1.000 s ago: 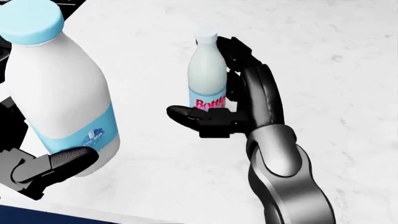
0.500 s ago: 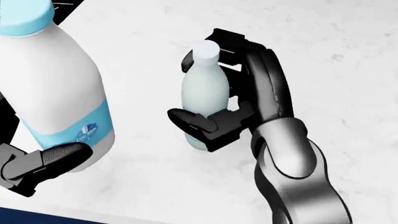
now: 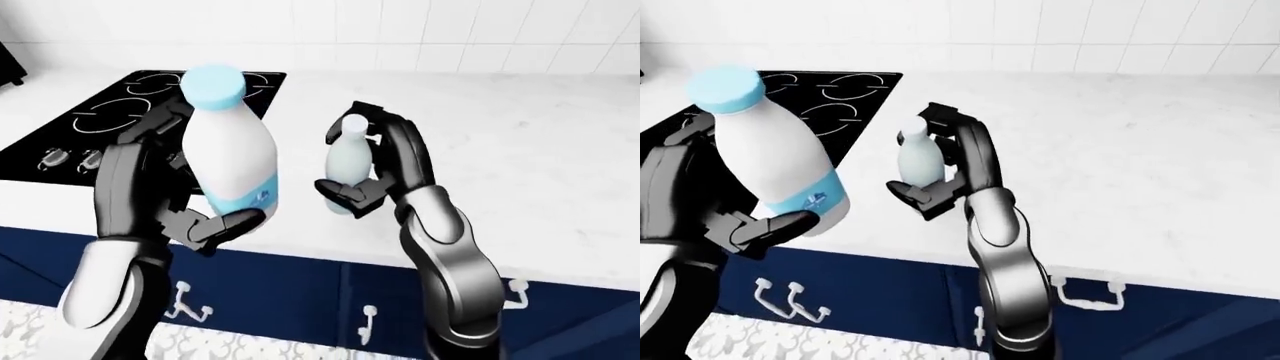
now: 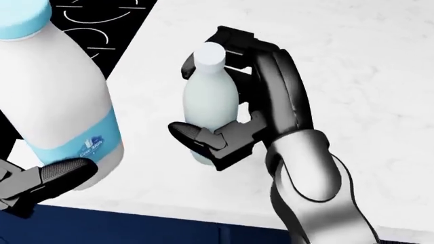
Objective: Move the drinks to the dining counter.
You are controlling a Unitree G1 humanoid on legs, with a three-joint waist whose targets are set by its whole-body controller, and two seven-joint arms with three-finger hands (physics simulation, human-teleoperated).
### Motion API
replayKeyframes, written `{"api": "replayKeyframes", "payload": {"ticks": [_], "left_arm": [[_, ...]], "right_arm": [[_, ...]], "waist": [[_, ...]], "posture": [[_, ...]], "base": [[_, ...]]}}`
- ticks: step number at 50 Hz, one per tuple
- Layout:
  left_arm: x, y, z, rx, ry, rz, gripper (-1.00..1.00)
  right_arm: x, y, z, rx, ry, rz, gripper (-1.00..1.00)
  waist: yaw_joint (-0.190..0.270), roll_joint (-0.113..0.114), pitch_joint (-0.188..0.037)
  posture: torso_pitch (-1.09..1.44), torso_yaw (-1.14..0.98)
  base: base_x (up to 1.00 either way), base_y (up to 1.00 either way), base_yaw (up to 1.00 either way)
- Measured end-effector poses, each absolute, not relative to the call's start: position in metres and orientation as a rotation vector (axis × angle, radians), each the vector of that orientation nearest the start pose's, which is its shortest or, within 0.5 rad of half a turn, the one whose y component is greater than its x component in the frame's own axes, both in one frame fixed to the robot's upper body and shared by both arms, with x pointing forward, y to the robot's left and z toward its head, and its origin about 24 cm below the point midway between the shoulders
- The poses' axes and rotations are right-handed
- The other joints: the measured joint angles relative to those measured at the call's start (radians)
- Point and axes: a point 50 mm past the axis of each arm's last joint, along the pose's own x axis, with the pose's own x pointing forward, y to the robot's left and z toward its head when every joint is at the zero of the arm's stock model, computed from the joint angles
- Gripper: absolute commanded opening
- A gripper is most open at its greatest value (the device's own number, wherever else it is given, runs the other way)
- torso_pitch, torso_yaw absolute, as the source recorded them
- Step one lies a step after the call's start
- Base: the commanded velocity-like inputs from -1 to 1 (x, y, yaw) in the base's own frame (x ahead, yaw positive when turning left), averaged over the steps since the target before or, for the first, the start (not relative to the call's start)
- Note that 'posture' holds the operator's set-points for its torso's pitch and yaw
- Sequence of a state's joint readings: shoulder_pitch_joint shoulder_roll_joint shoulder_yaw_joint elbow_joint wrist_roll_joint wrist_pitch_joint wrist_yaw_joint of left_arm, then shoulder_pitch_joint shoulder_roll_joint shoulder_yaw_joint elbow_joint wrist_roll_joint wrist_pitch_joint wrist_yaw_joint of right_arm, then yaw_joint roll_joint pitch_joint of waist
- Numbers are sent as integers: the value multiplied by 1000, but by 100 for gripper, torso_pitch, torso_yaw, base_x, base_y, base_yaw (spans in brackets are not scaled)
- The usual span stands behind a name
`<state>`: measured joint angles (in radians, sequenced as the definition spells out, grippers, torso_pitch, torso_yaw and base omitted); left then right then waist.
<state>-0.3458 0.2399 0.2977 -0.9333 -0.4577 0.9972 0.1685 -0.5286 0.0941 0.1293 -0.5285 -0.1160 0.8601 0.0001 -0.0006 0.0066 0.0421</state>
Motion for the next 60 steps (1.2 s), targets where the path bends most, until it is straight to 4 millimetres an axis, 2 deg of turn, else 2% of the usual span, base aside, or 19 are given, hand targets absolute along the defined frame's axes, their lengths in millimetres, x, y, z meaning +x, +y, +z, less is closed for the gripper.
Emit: {"api": "replayKeyframes", "payload": {"ticks": [1, 4, 5, 14, 19, 20, 23, 26, 28, 31, 34, 37, 39, 42, 44, 52, 54, 57, 60], "left_arm": [[224, 175, 233, -41, -288, -26, -100], [226, 174, 228, -37, -258, -37, -100], [225, 176, 229, -35, -265, -29, -100], [223, 178, 233, -33, -298, -4, -100], [223, 177, 232, -33, -300, -12, -100], [224, 175, 230, -39, -292, -21, -100], [226, 173, 224, -38, -251, -40, -100], [223, 174, 230, -35, -283, -34, -100], [221, 175, 234, -31, -310, -24, -100], [225, 181, 227, -33, -267, 13, -100], [225, 180, 228, -29, -273, 12, -100], [222, 176, 233, -27, -306, -7, -100], [222, 174, 236, -28, -320, -20, -100], [223, 170, 228, -36, -274, -50, -100], [224, 172, 228, -34, -270, -41, -100], [222, 172, 231, -35, -302, -43, -100], [222, 172, 231, -34, -302, -42, -100], [223, 179, 226, -33, -275, -1, -100], [225, 181, 225, -31, -267, 16, -100]], "right_arm": [[278, -80, 215, -62, -203, 185, -100], [280, -84, 212, -72, -199, 153, -100], [280, -84, 212, -73, -196, 155, -100], [277, -73, 213, -66, -210, 242, -100], [277, -78, 214, -68, -216, 216, -100], [278, -81, 213, -69, -214, 202, -100], [280, -87, 204, -74, -167, 165, -100], [281, -89, 207, -75, -178, 150, -100], [280, -87, 212, -67, -206, 156, -100], [281, -76, 205, -67, -168, 210, -100], [279, -73, 205, -65, -161, 237, -100], [277, -77, 212, -58, -201, 222, -100], [276, -80, 218, -57, -230, 202, -100], [278, -89, 212, -63, -204, 152, -100], [280, -89, 210, -68, -189, 145, -100], [280, -85, 208, -68, -188, 167, -100], [280, -85, 209, -67, -191, 166, -100], [279, -77, 205, -64, -176, 203, -100], [279, -73, 203, -64, -157, 237, -100]], "waist": [[2, 3, 4], [22, 46, -10], [28, 48, -12], [41, 11, -12], [21, -30, -24], [11, -19, -19], [10, -18, -20], [4, 27, 2], [22, 63, 9], [54, 73, 3], [55, 33, -8], [36, -29, 17], [7, -77, 12], [8, -77, 7], [15, -63, -2], [1, 58, 2], [6, 96, -6], [40, 80, -11], [51, 42, -19]], "posture": [[0, 0], [0, 0], [0, 0], [0, 0], [0, 0], [0, 0], [0, 0], [0, 0], [0, 0], [0, 0], [0, 0], [0, 0], [0, 0], [0, 0], [0, 0], [0, 0], [0, 0], [0, 0], [0, 0]], "base": [[-9, 0, 100], [-5, 0, 100], [-7, 0, 100], [-5, 0, 100], [-5, 0, 100], [-5, 0, 100], [-5, 0, 100], [-5, 0, 100], [-5, 0, 100], [-5, 0, 100], [-4, 0, 100], [-3, 0, 100], [-2, 0, 100], [-2, 0, 100], [-2, 0, 100], [-1, 0, 100], [0, 0, 100], [0, 0, 100], [0, 0, 100]]}}
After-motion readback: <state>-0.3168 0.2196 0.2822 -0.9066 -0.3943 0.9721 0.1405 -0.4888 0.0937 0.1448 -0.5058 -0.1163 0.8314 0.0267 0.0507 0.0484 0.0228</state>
